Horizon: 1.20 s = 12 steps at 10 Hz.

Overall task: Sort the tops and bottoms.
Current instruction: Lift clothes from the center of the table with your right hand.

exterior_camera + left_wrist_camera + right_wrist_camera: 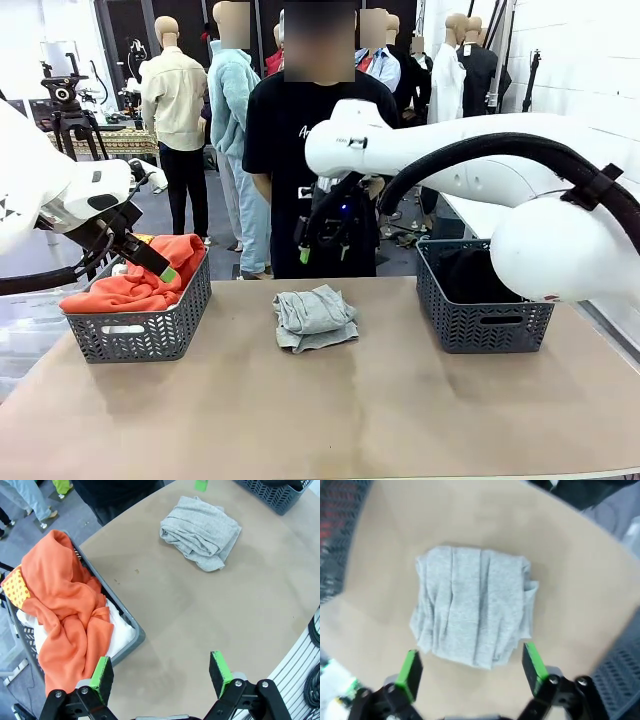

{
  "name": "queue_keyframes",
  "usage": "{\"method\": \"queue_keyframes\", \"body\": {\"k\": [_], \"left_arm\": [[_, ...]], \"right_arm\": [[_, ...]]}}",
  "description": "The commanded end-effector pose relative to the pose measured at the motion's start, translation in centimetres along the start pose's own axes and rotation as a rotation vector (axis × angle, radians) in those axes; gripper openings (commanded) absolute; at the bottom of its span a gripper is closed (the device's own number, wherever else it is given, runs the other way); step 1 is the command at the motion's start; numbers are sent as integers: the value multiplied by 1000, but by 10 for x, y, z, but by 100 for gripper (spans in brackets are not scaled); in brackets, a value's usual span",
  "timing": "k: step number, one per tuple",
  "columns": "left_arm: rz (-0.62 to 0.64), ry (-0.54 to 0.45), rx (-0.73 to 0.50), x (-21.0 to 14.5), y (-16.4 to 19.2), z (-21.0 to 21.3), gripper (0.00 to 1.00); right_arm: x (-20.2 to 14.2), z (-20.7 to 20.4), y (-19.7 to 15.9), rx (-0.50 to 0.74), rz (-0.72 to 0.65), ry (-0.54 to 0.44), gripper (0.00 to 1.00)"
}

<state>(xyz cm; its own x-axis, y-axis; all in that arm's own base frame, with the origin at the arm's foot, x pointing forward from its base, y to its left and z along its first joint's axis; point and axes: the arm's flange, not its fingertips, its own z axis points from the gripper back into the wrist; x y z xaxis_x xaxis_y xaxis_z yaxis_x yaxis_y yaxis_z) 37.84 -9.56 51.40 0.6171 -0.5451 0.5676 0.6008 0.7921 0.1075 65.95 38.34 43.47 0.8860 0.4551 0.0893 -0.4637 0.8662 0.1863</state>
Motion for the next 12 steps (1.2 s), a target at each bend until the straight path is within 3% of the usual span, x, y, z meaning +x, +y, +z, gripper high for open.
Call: {"method": "queue_keyframes", "body": {"k": [1,3,6,9,12], "left_arm": [[13,2,-2,-1,-2,0,100],[13,2,-2,-1,-2,0,100],[13,2,-2,-1,-2,0,100],[13,2,-2,-1,-2,0,100],[13,2,-2,-1,-2,0,100]], "right_arm": [[-49,-16,20,-97,-89,-22,100],[-55,-44,30,-168,-233,-38,100],[-37,-82,24,-266,-483,-88,100],[-5,-69,11,-194,-572,-130,100],[7,-77,6,-134,-579,-36,100]]}}
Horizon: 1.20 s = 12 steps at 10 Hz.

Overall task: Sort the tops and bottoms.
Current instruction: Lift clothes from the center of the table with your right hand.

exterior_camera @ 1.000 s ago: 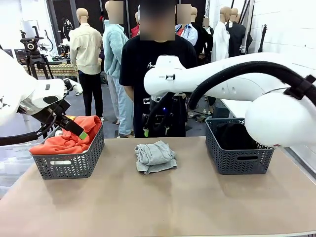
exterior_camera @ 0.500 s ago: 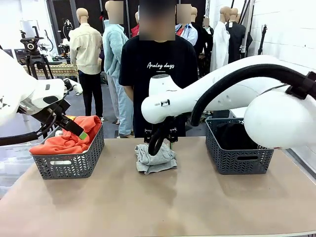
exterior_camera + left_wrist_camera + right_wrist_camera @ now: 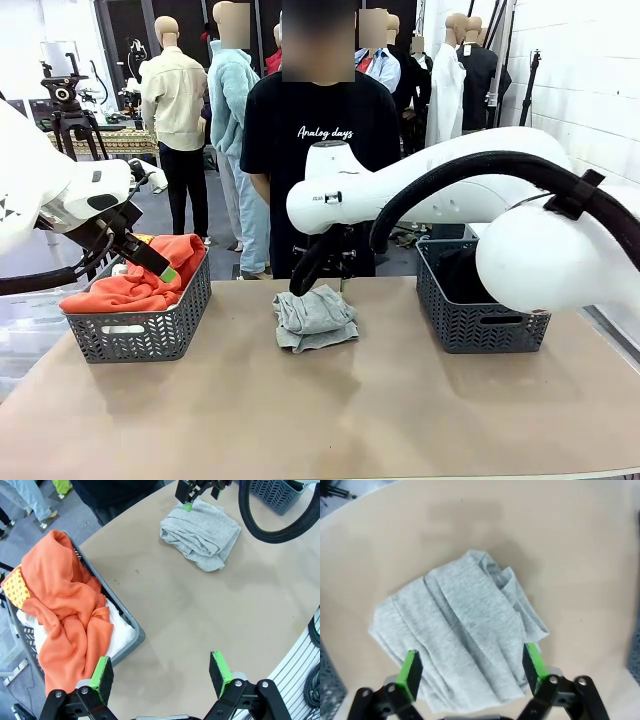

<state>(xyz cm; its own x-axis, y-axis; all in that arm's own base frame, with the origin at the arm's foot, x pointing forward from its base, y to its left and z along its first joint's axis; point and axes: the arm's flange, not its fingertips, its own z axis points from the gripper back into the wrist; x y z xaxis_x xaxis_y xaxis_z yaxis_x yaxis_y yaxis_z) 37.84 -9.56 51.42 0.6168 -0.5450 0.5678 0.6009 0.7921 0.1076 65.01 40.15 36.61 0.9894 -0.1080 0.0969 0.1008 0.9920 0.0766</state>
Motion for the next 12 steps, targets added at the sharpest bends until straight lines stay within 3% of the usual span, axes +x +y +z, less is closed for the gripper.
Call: {"method": "queue_keyframes", "body": {"k": [1,7,8,12], "left_arm": [[13,3,-2,-1,-2,0,100],[13,3,-2,-1,-2,0,100],[13,3,-2,-1,-2,0,100],[13,3,-2,-1,-2,0,100]], "right_arm": [[14,-12,6,12,14,69,100],[23,-32,13,-19,170,125,100],[22,-33,14,-28,178,131,94],[21,-31,16,-40,171,151,22]]}}
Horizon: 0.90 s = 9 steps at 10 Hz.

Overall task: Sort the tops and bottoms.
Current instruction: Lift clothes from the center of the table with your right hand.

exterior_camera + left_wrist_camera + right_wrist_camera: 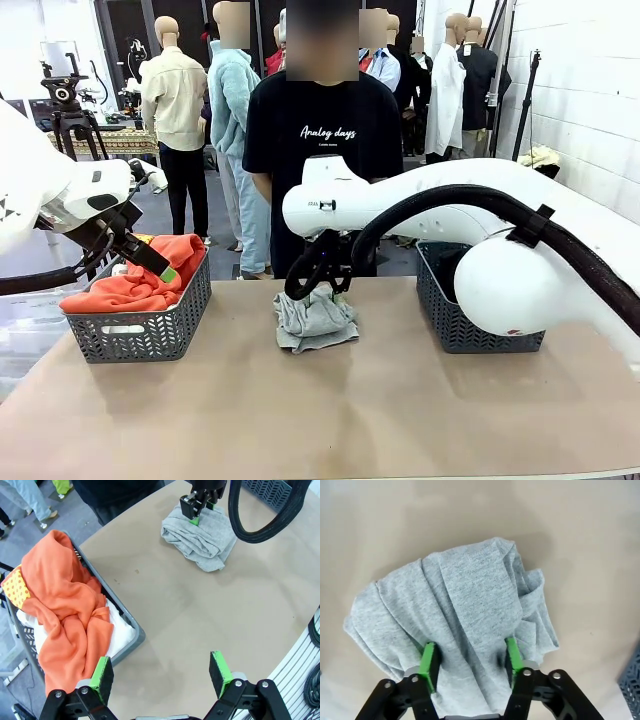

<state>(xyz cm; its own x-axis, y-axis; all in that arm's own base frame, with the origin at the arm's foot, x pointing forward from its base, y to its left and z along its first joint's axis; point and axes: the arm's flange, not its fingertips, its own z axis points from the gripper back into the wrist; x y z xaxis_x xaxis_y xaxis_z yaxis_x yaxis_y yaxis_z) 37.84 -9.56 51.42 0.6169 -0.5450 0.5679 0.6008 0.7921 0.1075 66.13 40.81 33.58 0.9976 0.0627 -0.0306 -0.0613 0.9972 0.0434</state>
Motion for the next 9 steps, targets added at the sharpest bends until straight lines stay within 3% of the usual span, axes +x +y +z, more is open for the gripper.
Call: {"method": "queue_keyframes", "body": {"k": [1,9], "left_arm": [[13,3,-2,-1,-2,0,100],[13,3,-2,-1,-2,0,100]], "right_arm": [[15,2,8,-8,5,19,3],[8,9,5,-15,-1,28,0]]}}
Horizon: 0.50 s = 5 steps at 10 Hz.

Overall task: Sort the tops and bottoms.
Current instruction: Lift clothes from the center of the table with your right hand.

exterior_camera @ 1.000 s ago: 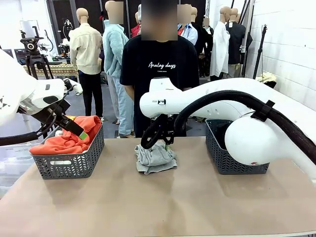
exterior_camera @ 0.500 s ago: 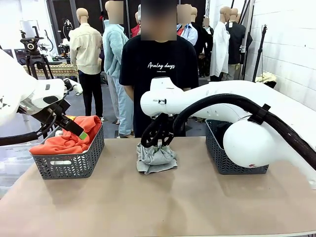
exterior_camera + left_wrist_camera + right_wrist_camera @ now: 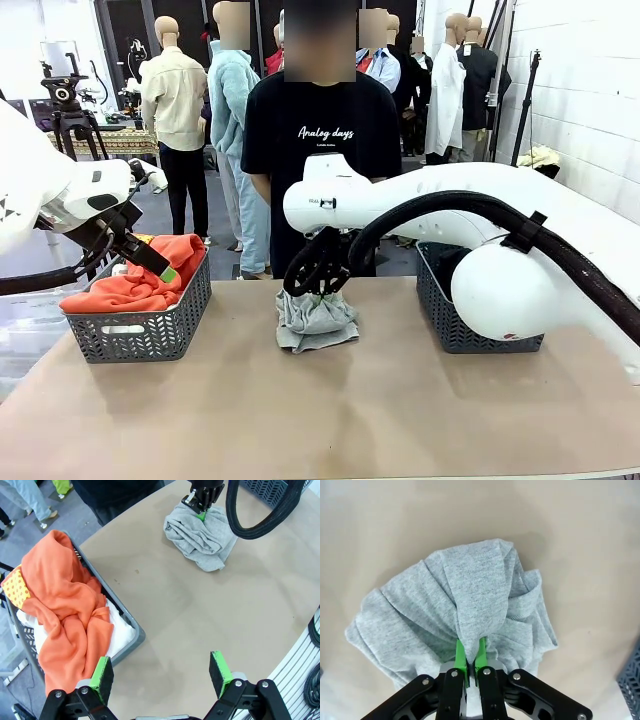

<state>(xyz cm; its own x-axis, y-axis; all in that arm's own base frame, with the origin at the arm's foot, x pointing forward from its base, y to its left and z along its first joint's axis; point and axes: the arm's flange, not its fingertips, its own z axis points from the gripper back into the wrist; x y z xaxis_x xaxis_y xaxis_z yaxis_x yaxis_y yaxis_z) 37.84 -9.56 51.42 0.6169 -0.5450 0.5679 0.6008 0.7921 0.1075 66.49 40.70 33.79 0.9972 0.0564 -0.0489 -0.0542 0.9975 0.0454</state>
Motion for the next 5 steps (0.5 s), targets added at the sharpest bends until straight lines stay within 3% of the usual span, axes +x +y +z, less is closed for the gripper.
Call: {"method": "queue_keyframes", "body": {"k": [1,4,5], "left_arm": [[13,3,-2,-1,-2,0,100],[13,3,-2,-1,-2,0,100],[13,3,-2,-1,-2,0,100]], "right_arm": [[10,5,4,-21,-12,9,0],[0,0,0,-1,-1,1,0],[-8,25,-1,0,-22,-92,0]]}}
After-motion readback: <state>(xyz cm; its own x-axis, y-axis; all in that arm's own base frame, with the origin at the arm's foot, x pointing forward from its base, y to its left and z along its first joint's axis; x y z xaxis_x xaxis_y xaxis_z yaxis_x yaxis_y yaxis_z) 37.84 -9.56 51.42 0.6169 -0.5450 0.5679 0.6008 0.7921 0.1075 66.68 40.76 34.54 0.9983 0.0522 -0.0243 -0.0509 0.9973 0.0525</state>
